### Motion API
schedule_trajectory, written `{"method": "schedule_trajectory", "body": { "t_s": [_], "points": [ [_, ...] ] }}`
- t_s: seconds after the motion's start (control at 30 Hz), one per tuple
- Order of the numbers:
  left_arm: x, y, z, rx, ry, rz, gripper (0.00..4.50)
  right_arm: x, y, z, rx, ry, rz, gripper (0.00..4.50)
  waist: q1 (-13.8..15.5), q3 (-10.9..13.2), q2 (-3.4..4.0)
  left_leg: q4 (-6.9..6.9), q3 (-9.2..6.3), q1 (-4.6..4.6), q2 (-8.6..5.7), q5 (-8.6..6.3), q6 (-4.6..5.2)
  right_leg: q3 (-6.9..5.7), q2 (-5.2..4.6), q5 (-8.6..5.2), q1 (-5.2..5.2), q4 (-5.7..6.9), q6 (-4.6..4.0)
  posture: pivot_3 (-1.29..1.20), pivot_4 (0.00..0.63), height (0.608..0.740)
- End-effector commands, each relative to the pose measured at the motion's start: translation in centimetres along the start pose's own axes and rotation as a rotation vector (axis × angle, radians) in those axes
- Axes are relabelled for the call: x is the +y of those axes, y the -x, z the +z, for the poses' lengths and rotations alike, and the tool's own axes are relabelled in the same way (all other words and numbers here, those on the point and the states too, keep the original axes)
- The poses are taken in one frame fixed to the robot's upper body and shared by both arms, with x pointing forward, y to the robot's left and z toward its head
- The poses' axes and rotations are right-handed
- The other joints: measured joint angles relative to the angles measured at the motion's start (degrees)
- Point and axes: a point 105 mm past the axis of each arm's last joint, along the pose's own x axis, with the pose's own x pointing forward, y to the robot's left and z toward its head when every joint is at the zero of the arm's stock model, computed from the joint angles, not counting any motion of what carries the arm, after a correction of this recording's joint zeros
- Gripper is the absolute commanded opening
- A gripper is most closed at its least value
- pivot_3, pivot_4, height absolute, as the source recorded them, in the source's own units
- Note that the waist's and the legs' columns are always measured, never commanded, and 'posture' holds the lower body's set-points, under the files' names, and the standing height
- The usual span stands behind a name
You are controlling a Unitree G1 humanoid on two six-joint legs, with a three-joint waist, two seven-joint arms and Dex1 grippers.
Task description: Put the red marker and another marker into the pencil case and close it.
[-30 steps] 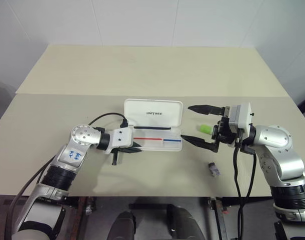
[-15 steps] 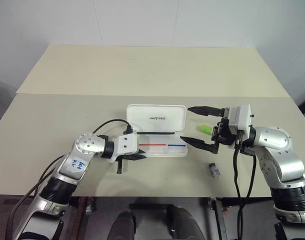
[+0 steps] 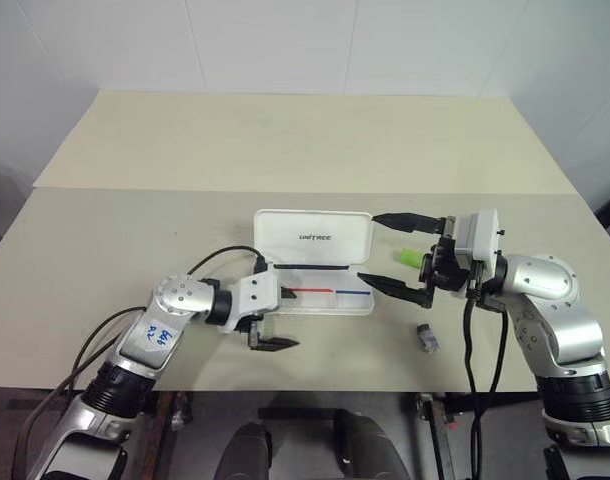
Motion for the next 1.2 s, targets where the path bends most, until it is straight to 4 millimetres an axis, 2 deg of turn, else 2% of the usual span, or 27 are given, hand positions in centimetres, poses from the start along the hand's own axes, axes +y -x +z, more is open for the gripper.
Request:
{"method": "schedule_trajectory", "body": {
  "t_s": [0.03,0.17,0.27,0.4,0.5,0.6,0.7,0.77,0.83,0.97,1.03,1.07,1.2],
  "points": [
    [-0.3,0.4,2.2,-0.139,-0.045,0.013,4.46,0.0,-0.4,0.6,-0.025,0.018,0.014,4.5,0.01,0.0,0.0,-0.01,0.0,-0.01,0.0,0.0,0.0,0.0,0.0,0.01,-0.01,0.0,0.02,0.0,0.15,0.74],
    [0.0,1.2,1.9,-0.247,-0.02,0.094,4.46,0.0,-0.7,0.4,-0.03,0.009,0.022,4.5,-0.05,0.0,0.0,-0.03,-0.01,0.02,0.02,-0.01,-0.01,-0.02,0.0,0.02,-0.01,0.02,0.04,0.0,0.15,0.74],
    [0.1,1.9,1.4,-0.257,-0.05,0.153,4.46,0.0,-0.8,0.3,-0.033,0.004,0.025,4.5,-0.01,0.0,0.0,-0.03,-0.02,0.02,0.02,-0.01,-0.01,-0.02,0.0,0.01,-0.01,0.02,0.02,0.0,0.15,0.74],
    [0.3,3.3,1.8,-0.3,-0.068,0.26,4.46,0.0,-1.0,0.2,-0.038,-0.005,0.036,4.5,0.03,0.0,0.0,0.0,-0.01,0.02,0.01,-0.01,-0.02,-0.02,-0.03,0.0,0.0,0.01,0.0,0.0,0.15,0.74],
    [1.0,6.2,2.0,-0.303,-0.058,0.444,4.46,0.2,-1.2,0.0,-0.043,-0.019,0.062,4.5,-0.1,0.0,0.0,-0.01,-0.02,0.02,0.03,-0.02,-0.04,-0.02,-0.04,0.01,-0.01,0.0,0.01,0.0,0.15,0.74],
    [1.0,8.0,2.5,-0.32,-0.05,0.546,4.46,0.2,-1.0,-0.1,-0.047,-0.024,0.085,4.5,-0.05,0.0,0.0,-0.07,-0.03,0.02,0.05,-0.04,-0.06,-0.05,-0.04,0.03,-0.02,0.0,0.05,0.0,0.15,0.74],
    [1.0,10.9,3.5,-0.371,-0.016,0.715,4.46,0.8,-0.5,-0.3,-0.031,-0.032,0.162,4.5,-0.05,0.01,0.0,-0.08,-0.04,0.02,0.06,-0.04,-0.07,-0.07,-0.03,0.03,-0.01,-0.02,0.06,0.0,0.15,0.74],
    [0.8,11.7,3.8,-0.385,-0.005,0.754,4.46,1.0,-0.3,-0.4,-0.028,-0.033,0.188,4.5,0.01,0.01,0.0,-0.07,-0.04,0.02,0.05,-0.05,-0.08,-0.07,-0.04,0.04,-0.01,-0.02,0.08,0.0,0.15,0.74],
    [-0.1,12.6,3.0,-0.326,0.016,0.799,4.46,1.6,0.1,-0.6,-0.011,-0.02,0.26,4.5,0.02,0.01,0.0,-0.06,-0.04,0.03,0.05,-0.05,-0.08,-0.07,-0.03,0.04,-0.01,-0.02,0.07,0.0,0.15,0.74],
    [-1.1,15.3,-0.4,-0.162,0.099,0.944,4.46,2.4,0.8,-1.7,0.046,0.01,0.373,4.5,-0.2,0.01,0.0,-0.07,0.0,0.06,0.05,-0.06,-0.1,-0.06,-0.02,-0.02,0.0,-0.06,-0.04,0.0,0.15,0.74],
    [-1.5,16.2,-1.7,-0.121,0.132,0.983,4.46,2.4,0.9,-1.9,0.052,0.017,0.386,4.5,-0.32,0.01,0.0,-0.05,-0.01,0.08,0.07,-0.06,-0.1,-0.07,0.02,-0.41,0.0,-0.04,-0.73,0.0,0.15,0.74],
    [-1.6,16.4,-2.1,-0.106,0.142,0.996,4.46,2.3,0.8,-2.0,0.052,0.019,0.388,4.5,-0.4,0.01,0.0,-0.04,-0.01,0.08,0.07,-0.06,-0.1,-0.06,0.02,-0.41,0.0,-0.02,-0.74,0.0,0.15,0.74],
    [-3.9,18.3,-6.1,0.02,0.24,1.045,4.46,1.8,0.4,-1.8,0.04,0.025,0.376,4.5,-1.06,0.0,-0.01,-0.01,0.03,0.09,0.06,-0.06,-0.1,-0.04,-0.01,-0.42,0.02,-0.05,-0.75,0.0,0.15,0.74]
  ]
}}
